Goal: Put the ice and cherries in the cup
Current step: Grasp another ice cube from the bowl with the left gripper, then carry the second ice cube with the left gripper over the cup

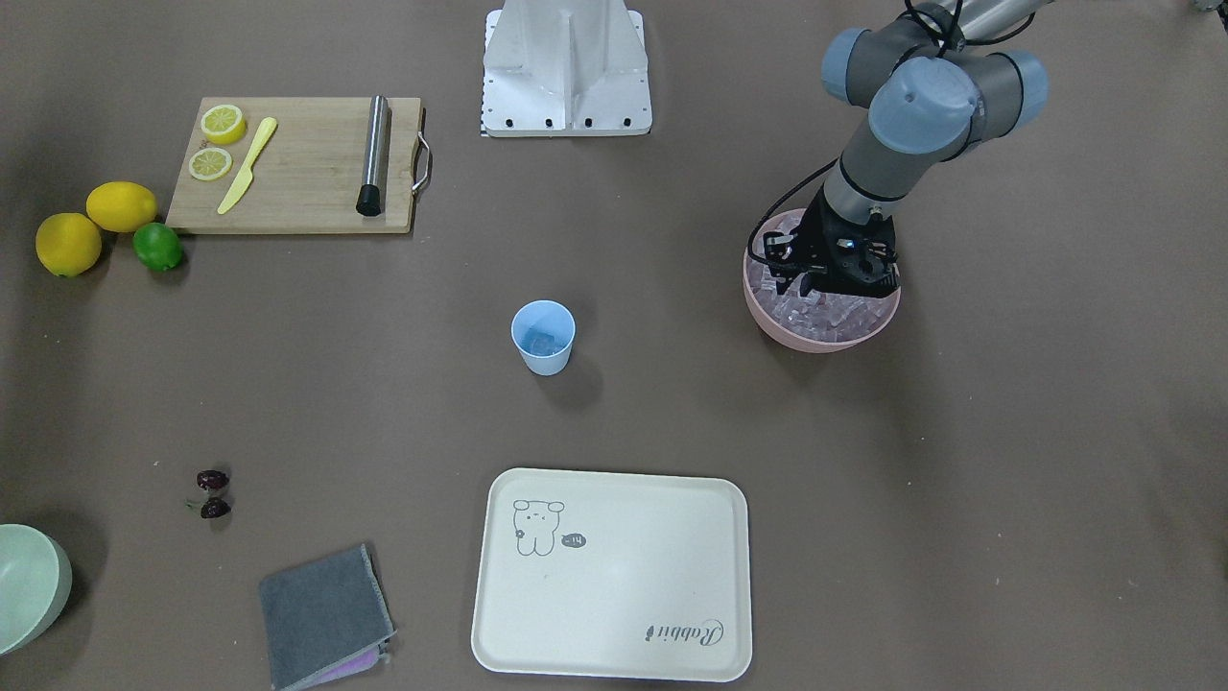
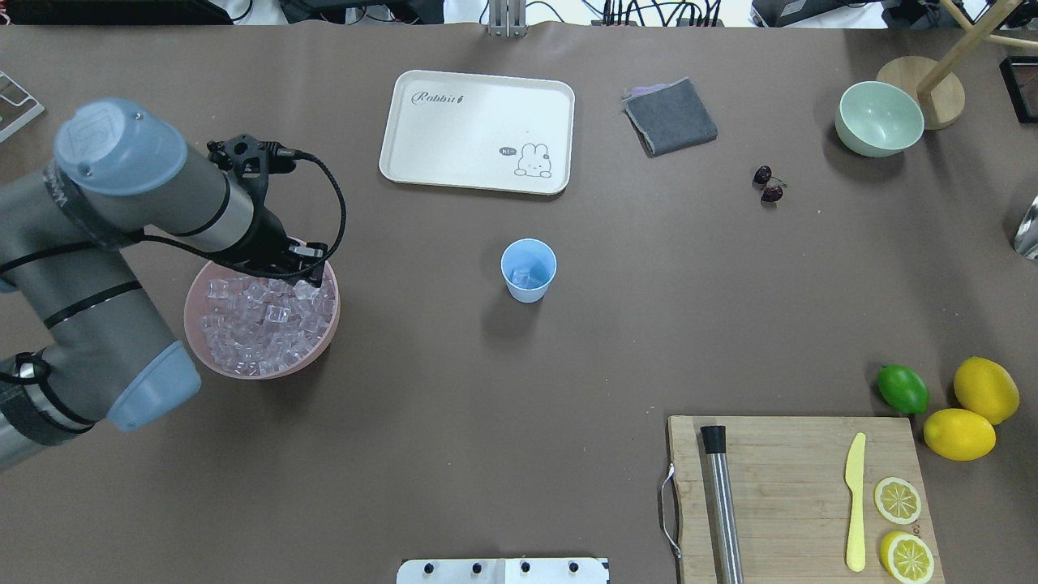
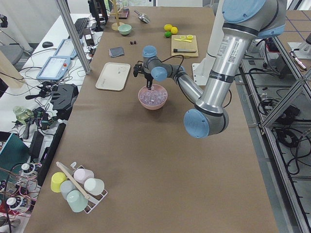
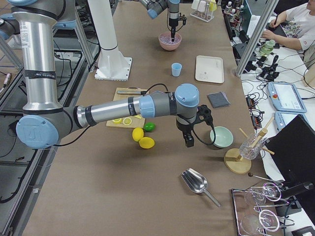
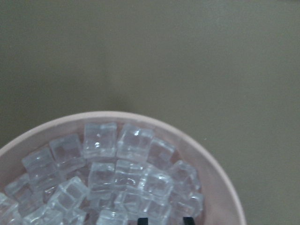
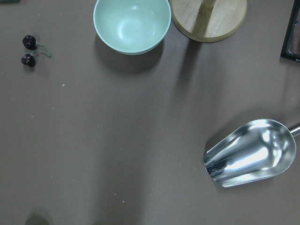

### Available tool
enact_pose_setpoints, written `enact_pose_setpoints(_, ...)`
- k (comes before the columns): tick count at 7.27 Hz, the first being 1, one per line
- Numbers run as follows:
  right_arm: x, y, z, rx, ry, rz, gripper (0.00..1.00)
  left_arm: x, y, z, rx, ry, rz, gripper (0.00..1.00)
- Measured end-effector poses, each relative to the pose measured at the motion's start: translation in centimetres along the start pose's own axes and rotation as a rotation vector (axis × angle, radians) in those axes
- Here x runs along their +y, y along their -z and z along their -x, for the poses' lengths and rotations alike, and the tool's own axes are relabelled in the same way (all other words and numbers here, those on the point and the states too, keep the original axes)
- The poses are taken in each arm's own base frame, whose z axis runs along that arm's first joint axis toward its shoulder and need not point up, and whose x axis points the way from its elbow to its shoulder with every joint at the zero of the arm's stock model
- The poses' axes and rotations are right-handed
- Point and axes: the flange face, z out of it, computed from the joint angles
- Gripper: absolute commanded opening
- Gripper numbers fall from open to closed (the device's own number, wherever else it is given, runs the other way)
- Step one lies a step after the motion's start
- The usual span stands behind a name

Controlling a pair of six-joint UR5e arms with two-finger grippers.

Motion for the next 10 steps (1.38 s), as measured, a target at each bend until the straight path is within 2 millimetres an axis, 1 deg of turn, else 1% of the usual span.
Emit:
enact_pose_setpoints(1,0.0,0.0,0.0,-0.001,0.001,-0.001,0.99,-1.9,2.2,-4.2,0.013,-0.004,-0.013,0.0)
enact_pose_setpoints(2,0.0,0.0,0.1,-0.001,0.001,-0.001,0.99,-3.7,4.0,-8.3,0.024,-0.005,-0.021,0.0)
enact_pose_setpoints(3,0.0,0.0,0.1,-0.001,0.001,-0.001,0.99,-5.5,4.8,-12.4,0.036,0.003,-0.026,0.0)
enact_pose_setpoints(4,0.0,0.0,0.1,-0.001,0.001,-0.001,0.99,-7.5,4.3,-16.1,0.044,0.018,-0.028,0.0)
enact_pose_setpoints(5,0.0,0.0,0.1,-0.002,0.001,-0.001,0.99,-9.2,2.8,-18.9,0.052,0.025,-0.039,0.0)
enact_pose_setpoints(6,0.0,0.0,0.0,-0.002,0.0,0.001,0.99,-10.0,1.0,-20.3,0.057,0.027,-0.063,0.0)
enact_pose_setpoints(7,0.0,-0.2,-0.1,-0.002,-0.002,0.004,0.99,-10.0,-0.3,-21.2,0.058,0.027,-0.081,0.0)
enact_pose_setpoints(8,-0.1,-0.2,-0.2,-0.001,-0.003,0.004,0.99,-9.6,-1.4,-21.8,0.057,0.023,-0.097,0.0)
enact_pose_setpoints(10,-0.4,-0.2,-0.2,0.001,-0.006,0.003,0.99,-8.1,-3.4,-23.0,0.061,0.008,-0.108,0.0)
